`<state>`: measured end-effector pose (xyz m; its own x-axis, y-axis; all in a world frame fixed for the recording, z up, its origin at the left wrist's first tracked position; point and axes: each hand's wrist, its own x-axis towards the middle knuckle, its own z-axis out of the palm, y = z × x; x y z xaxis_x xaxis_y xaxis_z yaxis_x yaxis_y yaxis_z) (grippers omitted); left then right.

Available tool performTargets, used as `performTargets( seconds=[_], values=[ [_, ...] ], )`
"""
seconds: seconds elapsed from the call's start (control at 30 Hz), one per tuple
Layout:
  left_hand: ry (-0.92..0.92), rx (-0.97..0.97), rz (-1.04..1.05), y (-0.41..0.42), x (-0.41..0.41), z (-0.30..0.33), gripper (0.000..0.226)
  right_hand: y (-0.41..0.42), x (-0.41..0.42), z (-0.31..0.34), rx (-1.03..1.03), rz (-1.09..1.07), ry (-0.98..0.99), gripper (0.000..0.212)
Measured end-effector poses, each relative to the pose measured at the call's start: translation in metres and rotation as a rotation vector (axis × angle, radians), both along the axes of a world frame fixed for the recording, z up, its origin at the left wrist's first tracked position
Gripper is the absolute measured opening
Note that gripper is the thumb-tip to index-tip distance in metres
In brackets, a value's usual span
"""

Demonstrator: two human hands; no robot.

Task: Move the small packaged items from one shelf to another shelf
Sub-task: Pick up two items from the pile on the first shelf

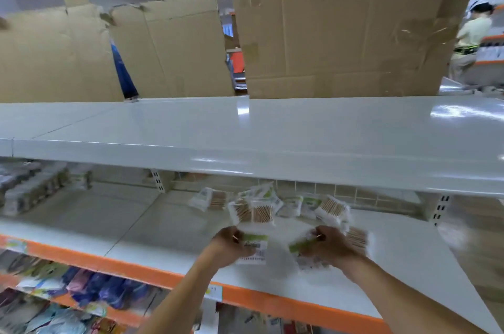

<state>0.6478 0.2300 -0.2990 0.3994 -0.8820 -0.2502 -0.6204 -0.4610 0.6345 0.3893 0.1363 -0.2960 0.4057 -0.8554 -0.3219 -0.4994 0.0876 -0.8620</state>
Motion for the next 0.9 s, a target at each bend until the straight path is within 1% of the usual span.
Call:
performTargets(
  seconds=[0.1, 0.17, 0.23, 0.33, 0.5, 0.57, 0.63, 0.73, 0.83, 0.9],
  values=[
    [0.016, 0.006, 0.066, 0.016, 0.023, -0.002, 0.042, 0.004, 0.027, 0.003, -0.017, 0.062, 0.010, 0.034],
    [0.023, -0.001, 0.090, 0.029, 0.038, -0.003, 0.041, 0.007, 0.046, 0.005, -0.045, 0.085, 0.003, 0.031],
    [0.005, -0.007, 0.118, 0.042, 0.053, -0.002, 0.040, 0.011, 0.065, 0.006, -0.073, 0.110, -0.014, 0.027],
    [-0.030, -0.001, 0.147, 0.057, 0.073, -0.001, 0.038, 0.020, 0.092, 0.009, -0.064, 0.154, -0.037, 0.029],
    [-0.029, 0.010, 0.182, 0.080, 0.107, 0.007, 0.045, 0.034, 0.139, 0.013, -0.069, 0.223, -0.050, 0.025],
    [-0.006, -0.006, 0.201, 0.089, 0.122, 0.009, 0.041, 0.039, 0.159, 0.015, -0.072, 0.242, -0.045, 0.025],
    [0.016, -0.031, 0.220, 0.100, 0.138, 0.011, 0.033, 0.045, 0.179, 0.017, -0.074, 0.254, -0.048, 0.025],
    [0.049, -0.060, 0.272, 0.118, 0.164, 0.013, 0.033, 0.056, 0.210, 0.021, -0.077, 0.262, -0.077, 0.024],
    [0.123, -0.110, 0.351, 0.136, 0.190, 0.011, 0.038, 0.072, 0.241, 0.024, -0.090, 0.264, -0.110, 0.029],
    [0.134, -0.139, 0.372, 0.149, 0.205, 0.012, 0.033, 0.081, 0.260, 0.025, -0.091, 0.265, -0.121, 0.034]
  ],
)
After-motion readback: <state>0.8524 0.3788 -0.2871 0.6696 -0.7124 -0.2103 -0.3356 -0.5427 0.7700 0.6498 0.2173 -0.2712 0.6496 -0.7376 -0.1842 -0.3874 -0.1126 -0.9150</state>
